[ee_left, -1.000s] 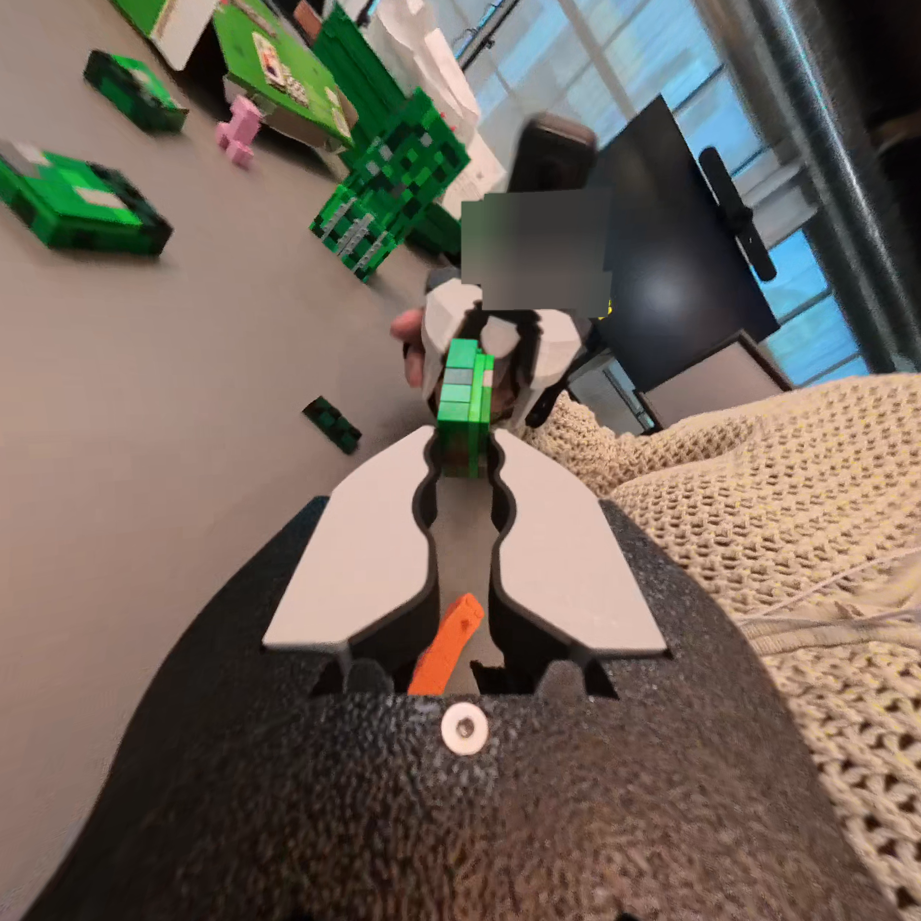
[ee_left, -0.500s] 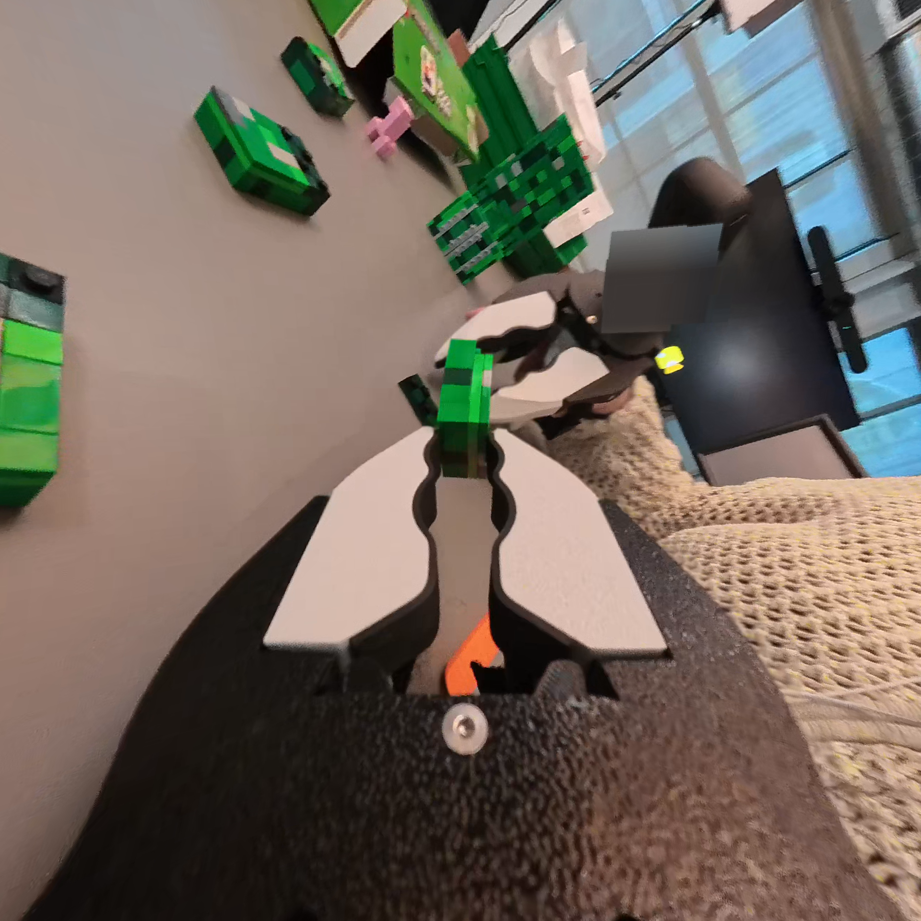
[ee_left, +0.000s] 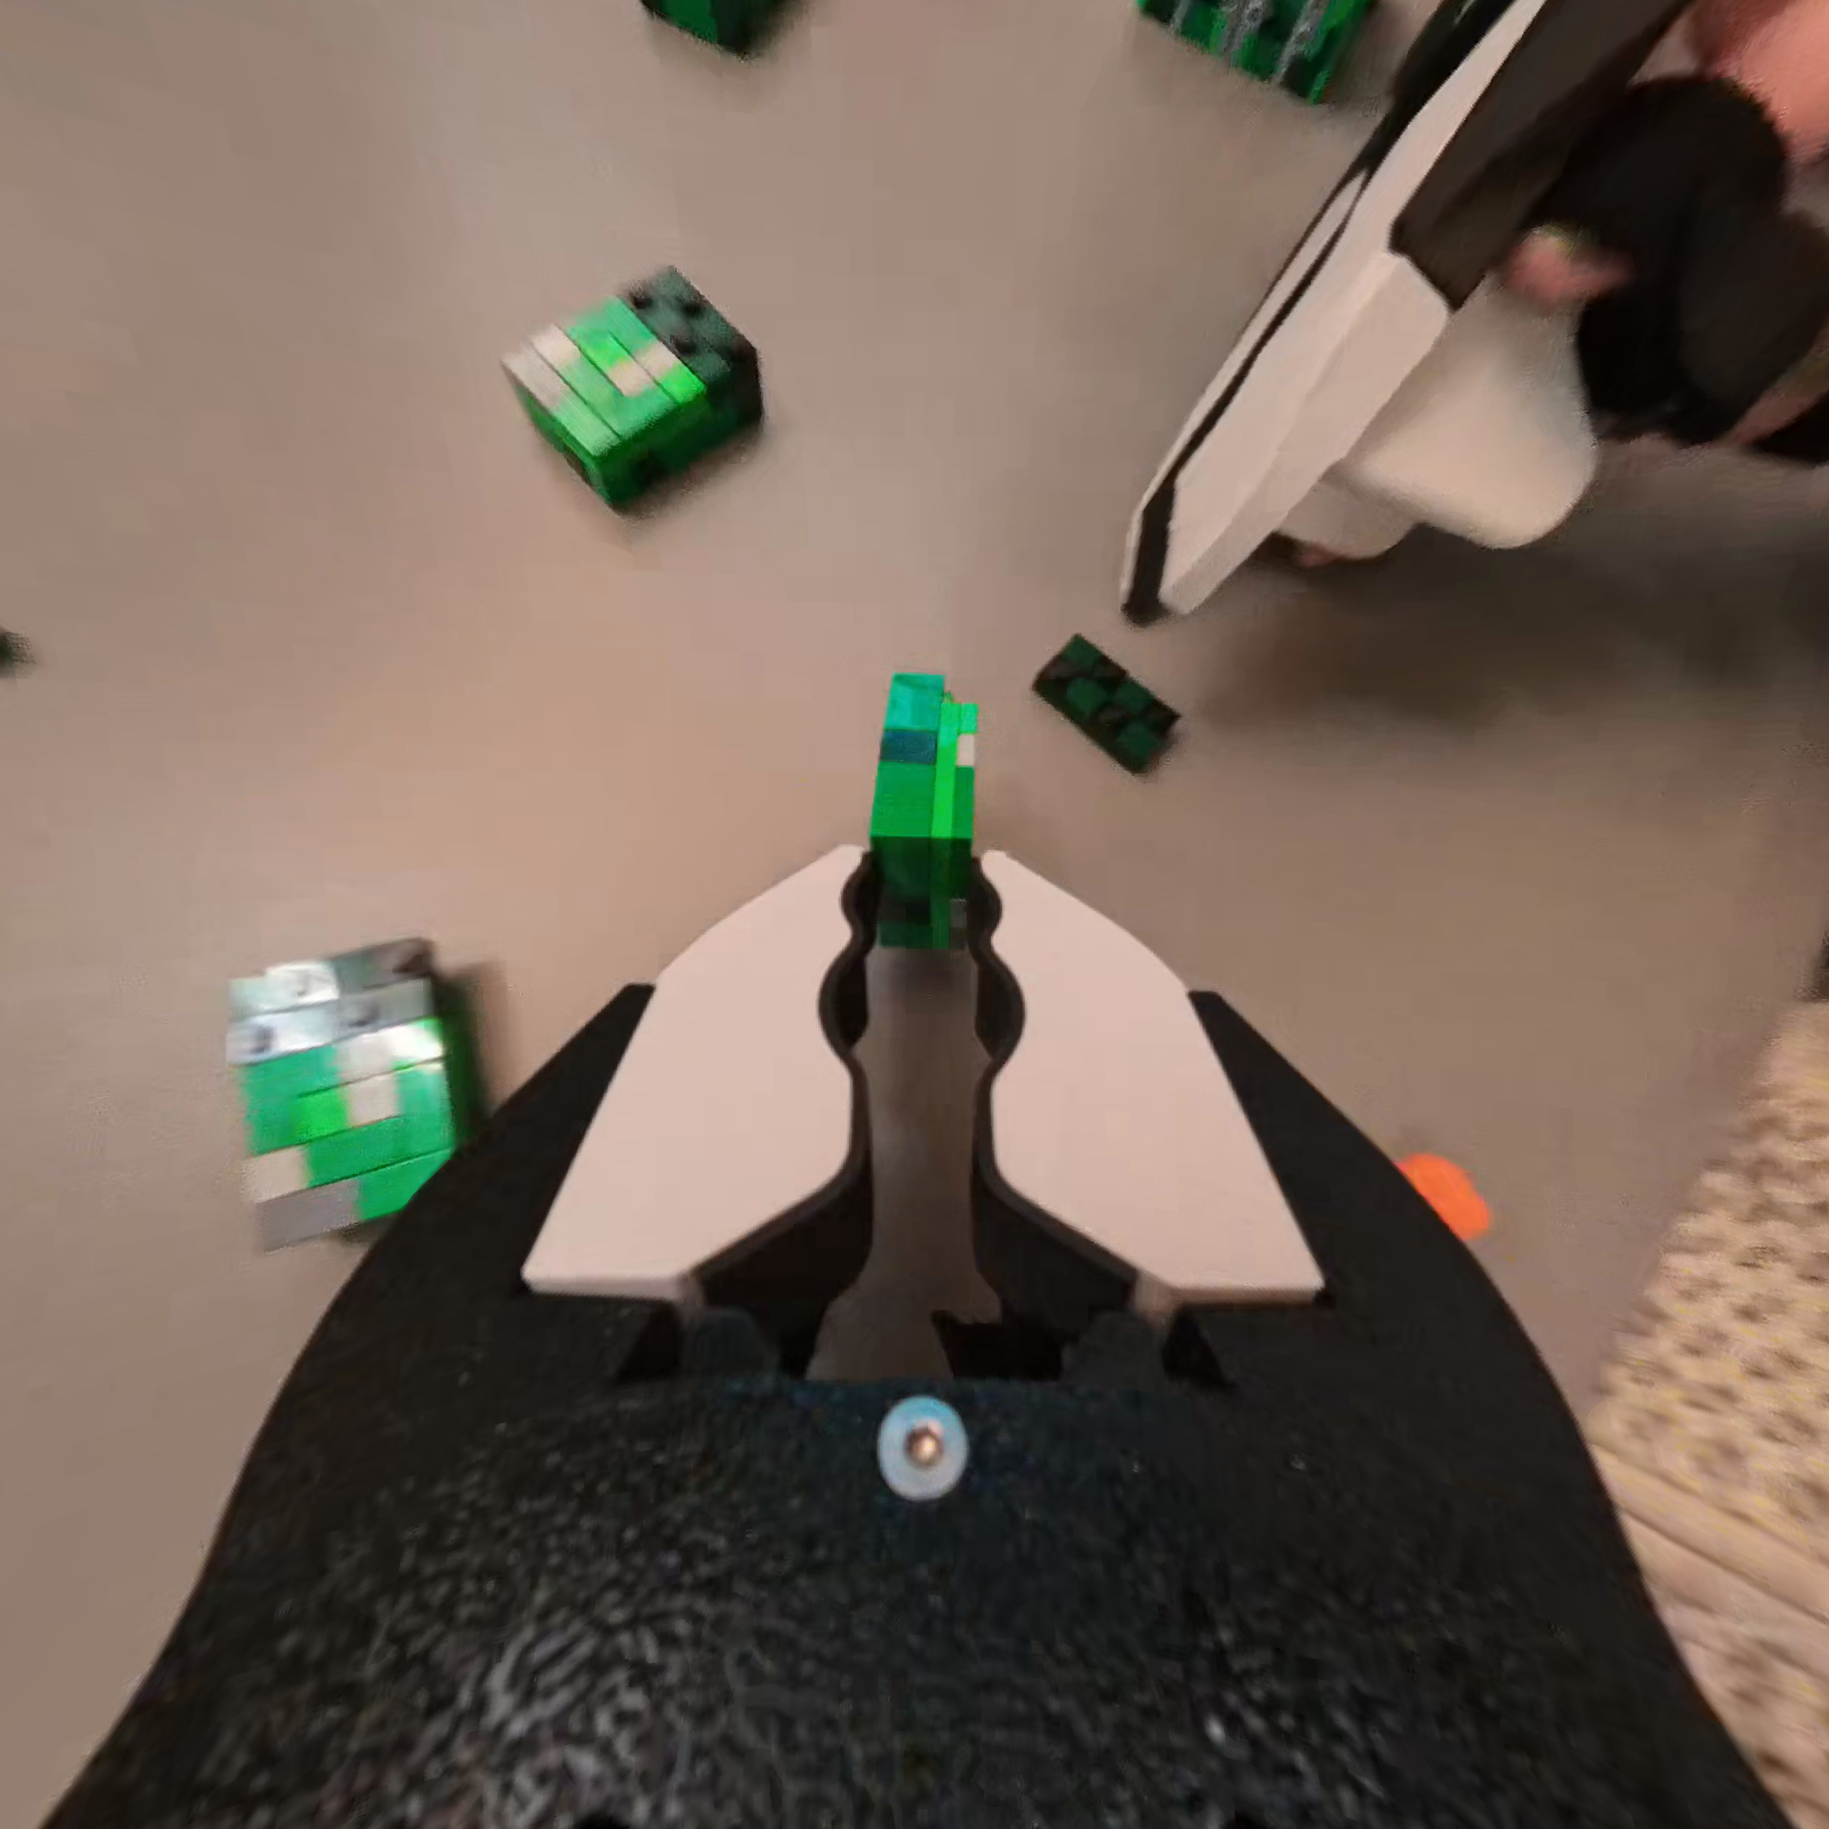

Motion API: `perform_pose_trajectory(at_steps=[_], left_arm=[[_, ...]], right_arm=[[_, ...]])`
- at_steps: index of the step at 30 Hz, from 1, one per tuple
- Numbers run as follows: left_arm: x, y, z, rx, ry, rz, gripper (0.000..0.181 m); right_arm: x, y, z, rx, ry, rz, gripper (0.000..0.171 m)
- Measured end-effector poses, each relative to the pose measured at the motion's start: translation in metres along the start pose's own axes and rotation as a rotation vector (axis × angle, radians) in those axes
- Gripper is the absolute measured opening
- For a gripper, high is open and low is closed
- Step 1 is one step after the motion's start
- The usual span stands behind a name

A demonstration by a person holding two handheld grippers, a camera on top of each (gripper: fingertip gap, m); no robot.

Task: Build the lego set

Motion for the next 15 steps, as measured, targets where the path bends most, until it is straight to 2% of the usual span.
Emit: perform_pose_trajectory(at_steps=[2, 5, 11, 15], left_arm=[[0.006, -0.002, 0.009, -0.028, -0.136, -0.096, 0.016], [0.013, -0.001, 0.022, -0.077, -0.237, -0.128, 0.016], [0.018, 0.007, 0.034, -0.122, -0.258, -0.093, 0.016], [0.015, 0.007, 0.039, -0.185, -0.181, -0.016, 0.016]], right_arm=[[0.002, 0.0, -0.001, 0.011, 0.099, 0.092, 0.042], [0.002, 0.003, -0.005, 0.034, 0.37, 0.306, 0.042], [0.007, 0.008, -0.018, -0.02, 0.657, 0.44, 0.036], [0.011, 0.013, -0.025, -0.018, 0.763, 0.528, 0.033]])
Point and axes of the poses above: each gripper's, where its closed fingertips meet, z back along the fingers, y out of its underside, x = y × z across the jaws, the point moved 3 cm from there along z, back along the fingers, and after that the axes turned 8 degrees about y, right-handed, at the moved point
